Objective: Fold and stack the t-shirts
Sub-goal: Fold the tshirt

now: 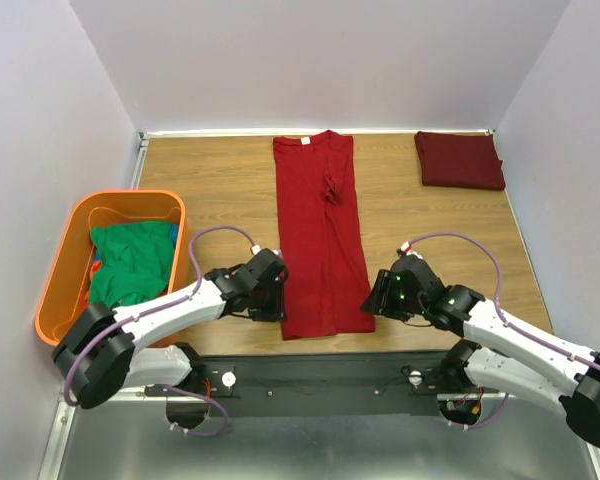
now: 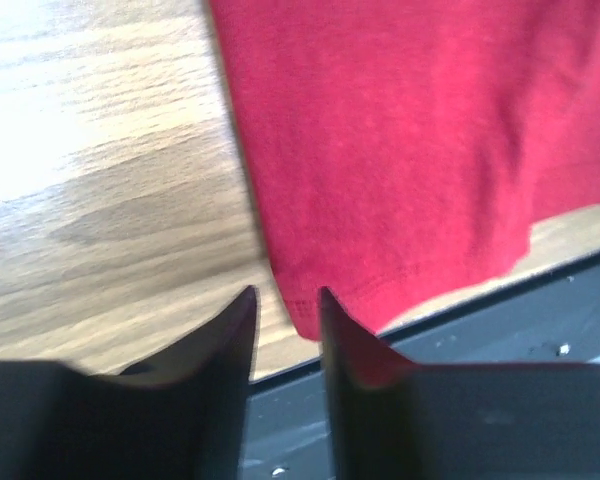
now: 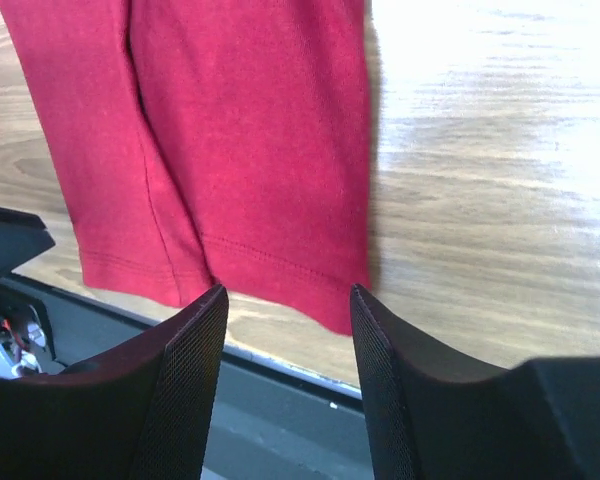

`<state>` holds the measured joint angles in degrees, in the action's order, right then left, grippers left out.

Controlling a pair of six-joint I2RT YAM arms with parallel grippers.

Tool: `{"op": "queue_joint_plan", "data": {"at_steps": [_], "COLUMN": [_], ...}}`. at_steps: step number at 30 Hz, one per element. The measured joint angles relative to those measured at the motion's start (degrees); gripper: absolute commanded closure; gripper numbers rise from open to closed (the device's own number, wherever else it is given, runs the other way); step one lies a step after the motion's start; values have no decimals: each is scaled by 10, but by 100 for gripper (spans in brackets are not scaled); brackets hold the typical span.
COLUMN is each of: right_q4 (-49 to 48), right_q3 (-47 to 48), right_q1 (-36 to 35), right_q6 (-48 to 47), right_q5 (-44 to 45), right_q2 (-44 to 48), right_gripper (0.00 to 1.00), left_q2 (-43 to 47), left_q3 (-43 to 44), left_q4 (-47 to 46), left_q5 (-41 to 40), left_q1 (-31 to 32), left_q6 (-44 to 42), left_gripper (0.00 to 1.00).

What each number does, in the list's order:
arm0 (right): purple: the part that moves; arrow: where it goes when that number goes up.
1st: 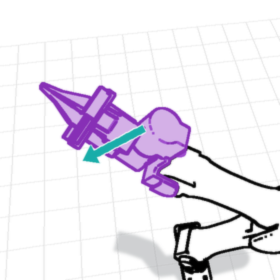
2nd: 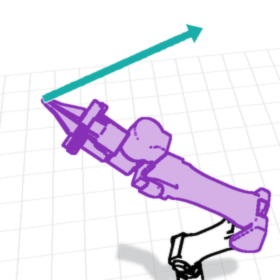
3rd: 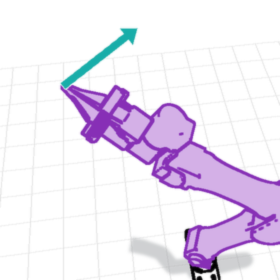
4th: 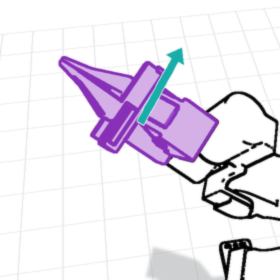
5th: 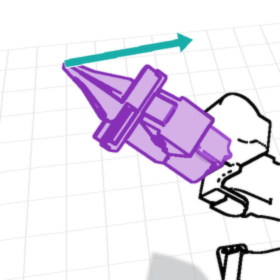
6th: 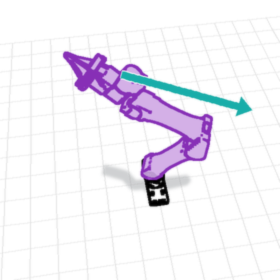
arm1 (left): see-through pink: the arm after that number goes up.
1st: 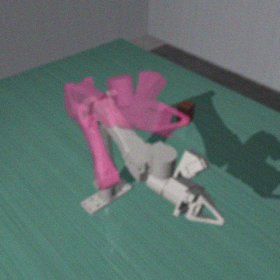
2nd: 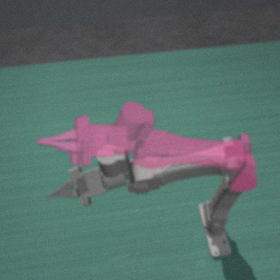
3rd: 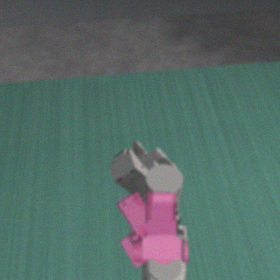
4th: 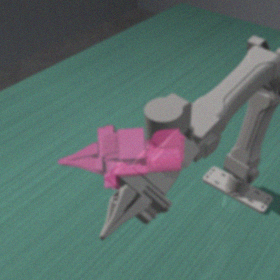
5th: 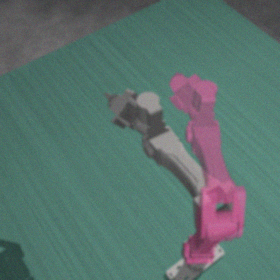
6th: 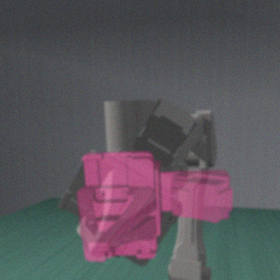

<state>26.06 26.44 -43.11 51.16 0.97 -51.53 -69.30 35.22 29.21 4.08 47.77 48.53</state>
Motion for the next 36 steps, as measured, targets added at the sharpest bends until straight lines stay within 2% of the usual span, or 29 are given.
{"op": "queue_joint_plan", "data": {"at_steps": [7,22,26,30,36], "right_q4": [28,39,38,35,23], "right_q3": [8,-3,-21,-34,-40], "right_q1": [0,0,0,0,0], "right_q6": [5,26,28,28,28], "right_q5": [0,7,9,9,8], "right_q2": [-2,-11,-11,-12,-18], "right_gripper": [40,40,41,41,41], "left_q2": [46,52,54,57,57], "left_q3": [-14,-90,-100,-112,-120], "left_q4": [-13,-73,-92,-102,-105], "left_q5": [17,55,61,61,63], "left_q1": [0,7,8,10,11], "left_q6": [7,53,61,69,76], "left_gripper": [45,48,55,74,87]}}
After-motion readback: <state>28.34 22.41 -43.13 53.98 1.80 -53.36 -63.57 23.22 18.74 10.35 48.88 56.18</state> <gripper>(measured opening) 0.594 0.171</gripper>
